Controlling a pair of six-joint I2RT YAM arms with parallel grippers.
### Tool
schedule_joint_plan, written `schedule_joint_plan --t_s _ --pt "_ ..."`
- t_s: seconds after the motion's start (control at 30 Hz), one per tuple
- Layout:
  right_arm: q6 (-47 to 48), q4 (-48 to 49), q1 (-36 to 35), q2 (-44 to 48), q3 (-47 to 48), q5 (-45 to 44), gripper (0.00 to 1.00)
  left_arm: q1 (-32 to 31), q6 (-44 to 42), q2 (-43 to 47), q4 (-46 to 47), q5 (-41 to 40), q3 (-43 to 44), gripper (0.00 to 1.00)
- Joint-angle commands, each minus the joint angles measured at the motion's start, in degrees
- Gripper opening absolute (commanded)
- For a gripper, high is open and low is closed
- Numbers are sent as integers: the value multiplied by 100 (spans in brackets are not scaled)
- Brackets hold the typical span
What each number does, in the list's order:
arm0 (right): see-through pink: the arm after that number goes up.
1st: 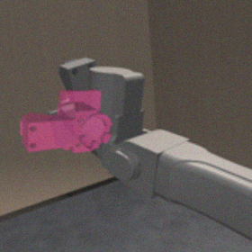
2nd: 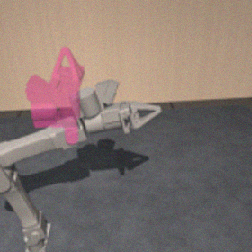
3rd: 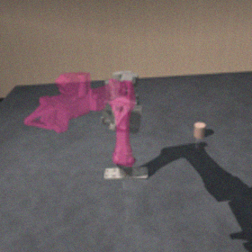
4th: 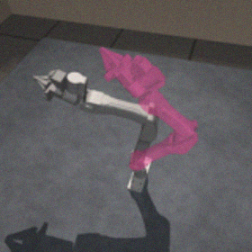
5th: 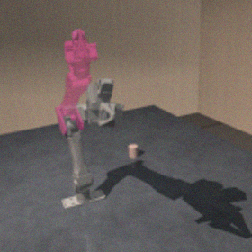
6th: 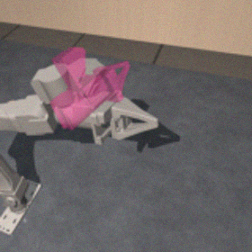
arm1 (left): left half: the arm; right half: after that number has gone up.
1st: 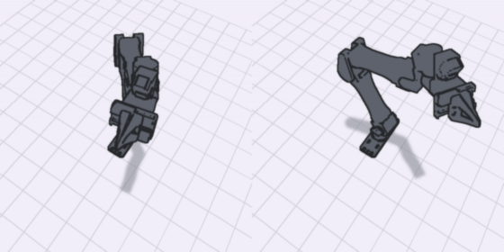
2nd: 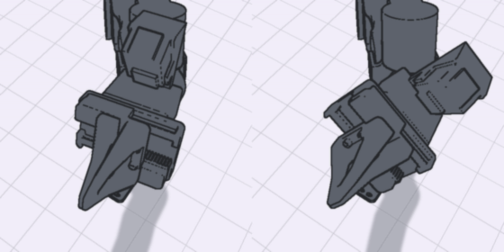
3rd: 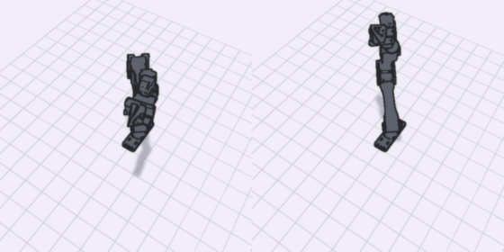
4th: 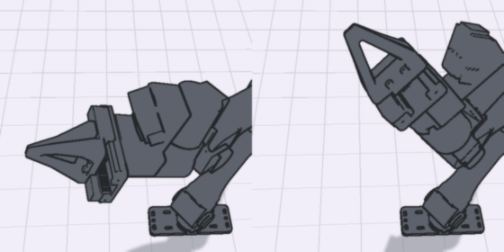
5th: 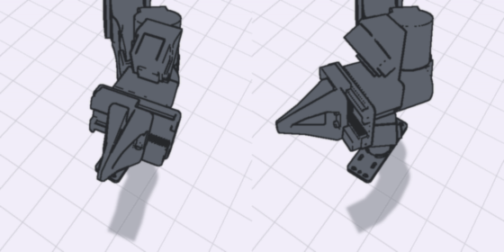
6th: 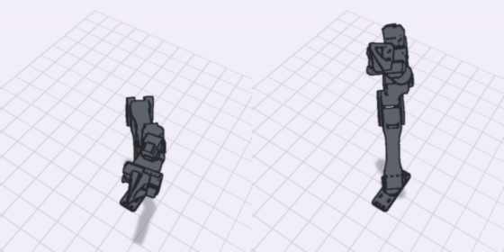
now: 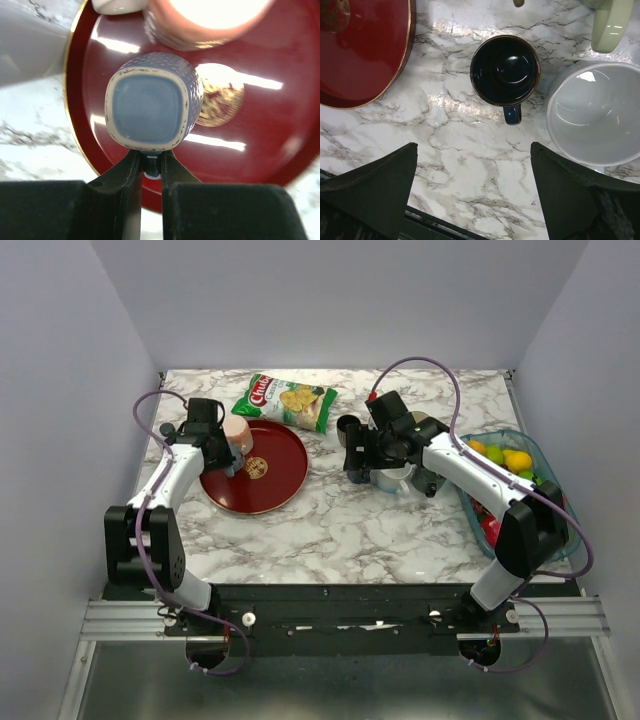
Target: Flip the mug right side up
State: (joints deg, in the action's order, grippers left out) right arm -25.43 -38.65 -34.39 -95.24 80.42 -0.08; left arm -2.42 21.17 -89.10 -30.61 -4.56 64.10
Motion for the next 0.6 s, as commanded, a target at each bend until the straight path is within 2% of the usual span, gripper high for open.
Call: schedule_joint_plan --t_s 0.0,0.1,0.13,0.23,0.3,0.47,0.57 --pt "91 156 29 181 184 482 100 -136 1001 927 -392 701 270 0" --pt "161 226 38 286 281 859 100 -277 1310 1367 -586 1026 341 0" --pt "187 262 38 322 316 973 100 -321 1511 1482 -543 1366 323 0" --pt "135 463 29 488 413 1343 99 -558 2020 1852 -8 2000 191 0" --pt "117 736 29 559 518 1720 98 -786 2276 2018 747 2528 86 0" --pt "-67 1402 38 752 869 2291 97 -1314 2795 2055 2459 2828 391 0" --pt "-216 1929 38 831 975 2407 96 -1507 2893 1914 2893 3066 857 0"
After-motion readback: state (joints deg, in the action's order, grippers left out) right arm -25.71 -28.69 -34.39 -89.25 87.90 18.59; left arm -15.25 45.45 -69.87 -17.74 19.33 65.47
